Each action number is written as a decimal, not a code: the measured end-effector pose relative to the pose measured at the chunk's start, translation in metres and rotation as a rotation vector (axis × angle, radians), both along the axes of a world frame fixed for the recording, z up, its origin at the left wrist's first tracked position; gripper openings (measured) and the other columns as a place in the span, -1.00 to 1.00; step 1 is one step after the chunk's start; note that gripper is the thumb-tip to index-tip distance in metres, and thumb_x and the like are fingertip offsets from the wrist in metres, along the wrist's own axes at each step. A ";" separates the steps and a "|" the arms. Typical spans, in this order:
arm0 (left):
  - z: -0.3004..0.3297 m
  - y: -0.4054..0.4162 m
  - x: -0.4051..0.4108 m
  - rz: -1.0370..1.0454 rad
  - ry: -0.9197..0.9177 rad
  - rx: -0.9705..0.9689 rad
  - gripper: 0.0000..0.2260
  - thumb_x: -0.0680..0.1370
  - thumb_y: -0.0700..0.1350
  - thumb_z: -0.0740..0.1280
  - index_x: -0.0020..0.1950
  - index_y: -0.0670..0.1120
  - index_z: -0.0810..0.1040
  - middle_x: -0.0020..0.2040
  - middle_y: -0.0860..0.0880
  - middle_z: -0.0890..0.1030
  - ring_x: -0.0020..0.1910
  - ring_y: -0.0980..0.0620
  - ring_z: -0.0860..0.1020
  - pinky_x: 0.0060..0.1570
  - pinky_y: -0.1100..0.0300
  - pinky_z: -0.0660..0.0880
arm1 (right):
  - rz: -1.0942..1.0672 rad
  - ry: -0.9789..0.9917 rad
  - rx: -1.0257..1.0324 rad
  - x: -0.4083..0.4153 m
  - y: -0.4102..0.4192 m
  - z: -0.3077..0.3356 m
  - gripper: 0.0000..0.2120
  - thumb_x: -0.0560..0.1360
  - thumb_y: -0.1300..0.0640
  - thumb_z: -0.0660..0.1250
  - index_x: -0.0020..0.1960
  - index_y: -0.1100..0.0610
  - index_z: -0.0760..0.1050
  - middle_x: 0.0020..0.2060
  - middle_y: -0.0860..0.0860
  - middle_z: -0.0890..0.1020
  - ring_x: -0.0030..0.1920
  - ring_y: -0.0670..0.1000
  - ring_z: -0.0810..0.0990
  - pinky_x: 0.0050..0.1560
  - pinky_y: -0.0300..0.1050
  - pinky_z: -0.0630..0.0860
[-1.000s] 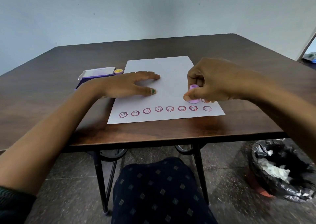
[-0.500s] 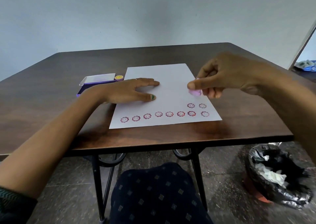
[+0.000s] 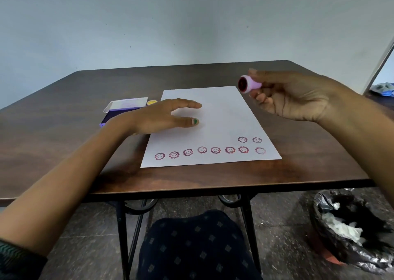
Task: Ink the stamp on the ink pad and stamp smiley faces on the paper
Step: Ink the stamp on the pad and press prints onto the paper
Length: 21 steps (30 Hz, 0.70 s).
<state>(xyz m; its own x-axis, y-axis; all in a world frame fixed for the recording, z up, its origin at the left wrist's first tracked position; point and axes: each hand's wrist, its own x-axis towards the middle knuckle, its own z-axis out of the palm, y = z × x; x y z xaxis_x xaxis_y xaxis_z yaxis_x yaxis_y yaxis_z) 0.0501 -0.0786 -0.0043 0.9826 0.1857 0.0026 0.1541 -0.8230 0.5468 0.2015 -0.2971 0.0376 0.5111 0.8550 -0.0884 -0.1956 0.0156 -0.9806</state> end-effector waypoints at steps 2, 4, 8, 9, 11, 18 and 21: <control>0.005 0.004 -0.002 0.029 -0.059 0.002 -0.60 0.50 0.14 0.28 0.34 0.22 0.40 0.42 0.23 0.34 0.39 0.23 0.26 0.34 0.25 0.14 | 0.004 0.029 0.031 -0.002 0.014 0.006 -0.87 0.32 0.12 0.41 -0.39 0.09 0.62 -0.47 -0.02 0.59 -0.51 -0.14 0.49 -0.53 -0.39 0.46; 0.014 0.011 -0.003 0.087 -0.152 -0.022 -0.66 0.51 0.10 0.30 0.29 0.16 0.47 0.35 0.19 0.43 0.33 0.21 0.35 0.29 0.29 0.25 | -0.007 0.072 0.053 -0.004 0.031 0.013 -0.87 0.41 0.14 0.40 -0.30 0.14 0.59 -0.45 -0.01 0.60 -0.50 -0.12 0.52 -0.51 -0.38 0.48; 0.039 0.035 -0.003 0.218 -0.262 0.008 -0.73 0.56 -0.05 0.27 0.25 0.02 0.54 0.17 0.13 0.54 0.10 0.18 0.50 -0.12 0.62 0.35 | -0.005 0.084 0.065 -0.011 0.072 0.023 -0.89 0.47 0.15 0.38 -0.20 0.18 0.56 -0.46 0.00 0.61 -0.51 -0.13 0.56 -0.48 -0.37 0.50; 0.044 0.041 -0.003 0.238 -0.266 0.023 -0.73 0.56 -0.05 0.27 0.24 0.01 0.54 0.16 0.12 0.54 0.09 0.18 0.50 -0.11 0.59 0.36 | 0.001 0.086 0.066 -0.013 0.082 0.024 -0.90 0.47 0.16 0.38 -0.17 0.18 0.56 -0.46 0.00 0.61 -0.52 -0.13 0.56 -0.48 -0.37 0.51; 0.054 0.053 -0.003 0.269 -0.266 0.054 -0.74 0.55 -0.03 0.28 0.22 -0.01 0.56 0.15 0.10 0.55 0.11 0.14 0.51 0.00 0.42 0.36 | 0.015 0.082 0.072 -0.015 0.099 0.025 -0.88 0.49 0.17 0.36 -0.20 0.19 0.56 -0.46 0.01 0.62 -0.53 -0.13 0.56 -0.47 -0.38 0.52; 0.035 0.067 0.006 0.380 -0.268 0.109 -0.76 0.51 -0.07 0.35 0.15 -0.10 0.60 0.15 -0.04 0.63 0.07 0.09 0.54 0.00 0.34 0.33 | 0.001 0.158 0.114 -0.007 0.121 0.004 -0.87 0.50 0.20 0.34 -0.23 0.16 0.53 -0.54 -0.04 0.61 -0.54 -0.15 0.56 -0.48 -0.39 0.51; 0.019 0.070 0.009 0.445 -0.205 0.311 -0.79 0.49 0.08 0.33 0.08 0.05 0.60 0.11 0.08 0.63 0.09 0.08 0.53 0.12 0.23 0.28 | -0.008 0.168 0.131 -0.001 0.121 0.000 -0.90 0.49 0.21 0.35 -0.21 0.17 0.53 -0.52 -0.03 0.63 -0.53 -0.13 0.57 -0.46 -0.38 0.52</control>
<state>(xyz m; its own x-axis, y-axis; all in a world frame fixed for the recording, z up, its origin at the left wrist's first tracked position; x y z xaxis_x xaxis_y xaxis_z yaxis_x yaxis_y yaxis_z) 0.0592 -0.0089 0.0147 0.7838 0.5408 0.3053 0.4381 -0.8300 0.3452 0.2004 -0.1765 0.0371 0.5056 0.8605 -0.0616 -0.3559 0.1430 -0.9235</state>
